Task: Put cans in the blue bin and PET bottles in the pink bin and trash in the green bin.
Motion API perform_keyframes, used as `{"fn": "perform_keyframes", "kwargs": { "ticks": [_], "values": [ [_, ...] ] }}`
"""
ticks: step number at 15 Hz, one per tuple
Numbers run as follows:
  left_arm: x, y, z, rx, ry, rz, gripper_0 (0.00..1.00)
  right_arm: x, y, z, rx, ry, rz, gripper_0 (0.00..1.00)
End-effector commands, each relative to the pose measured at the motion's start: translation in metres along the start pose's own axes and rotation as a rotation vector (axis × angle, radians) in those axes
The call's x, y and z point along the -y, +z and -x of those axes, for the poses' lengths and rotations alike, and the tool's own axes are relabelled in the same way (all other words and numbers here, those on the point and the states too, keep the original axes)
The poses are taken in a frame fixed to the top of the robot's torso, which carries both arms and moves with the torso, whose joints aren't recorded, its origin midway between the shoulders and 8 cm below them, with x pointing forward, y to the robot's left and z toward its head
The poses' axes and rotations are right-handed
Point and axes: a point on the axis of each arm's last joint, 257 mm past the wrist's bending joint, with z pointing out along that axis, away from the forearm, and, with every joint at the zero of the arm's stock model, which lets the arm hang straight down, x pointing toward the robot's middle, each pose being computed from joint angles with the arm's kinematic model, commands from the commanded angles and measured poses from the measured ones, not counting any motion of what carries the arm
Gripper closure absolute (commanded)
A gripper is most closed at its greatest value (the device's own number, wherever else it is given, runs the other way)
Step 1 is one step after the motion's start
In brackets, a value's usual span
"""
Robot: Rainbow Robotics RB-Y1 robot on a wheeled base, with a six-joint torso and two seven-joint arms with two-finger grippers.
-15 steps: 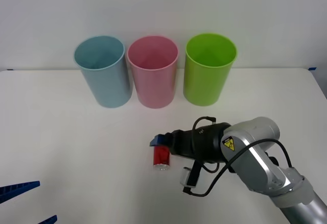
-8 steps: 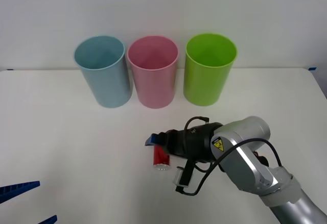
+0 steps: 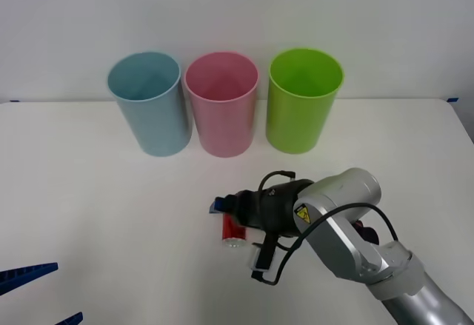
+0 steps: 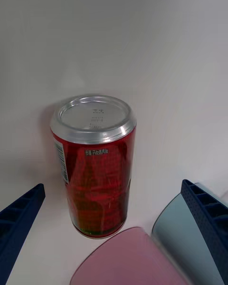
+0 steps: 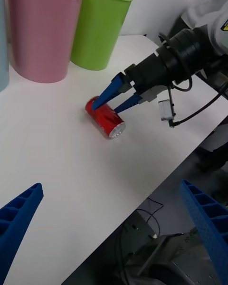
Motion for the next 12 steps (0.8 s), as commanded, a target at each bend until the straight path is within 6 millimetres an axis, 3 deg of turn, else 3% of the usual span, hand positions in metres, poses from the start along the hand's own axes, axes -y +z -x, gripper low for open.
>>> {"fn": "perform_keyframes", "kwargs": {
  "ticks": [1,12],
  "values": [
    [0.0000,0.0000,0.0000,0.000,0.000,0.000,0.00,0.0034,0.0024,0.0036,0.003,-0.013,0.003,0.00],
    [0.0000,0.0000,0.0000,0.000,0.000,0.000,0.00,0.0075,0.0066,0.0023,-0.020,-0.061,0.024,0.00]
  ]
}}
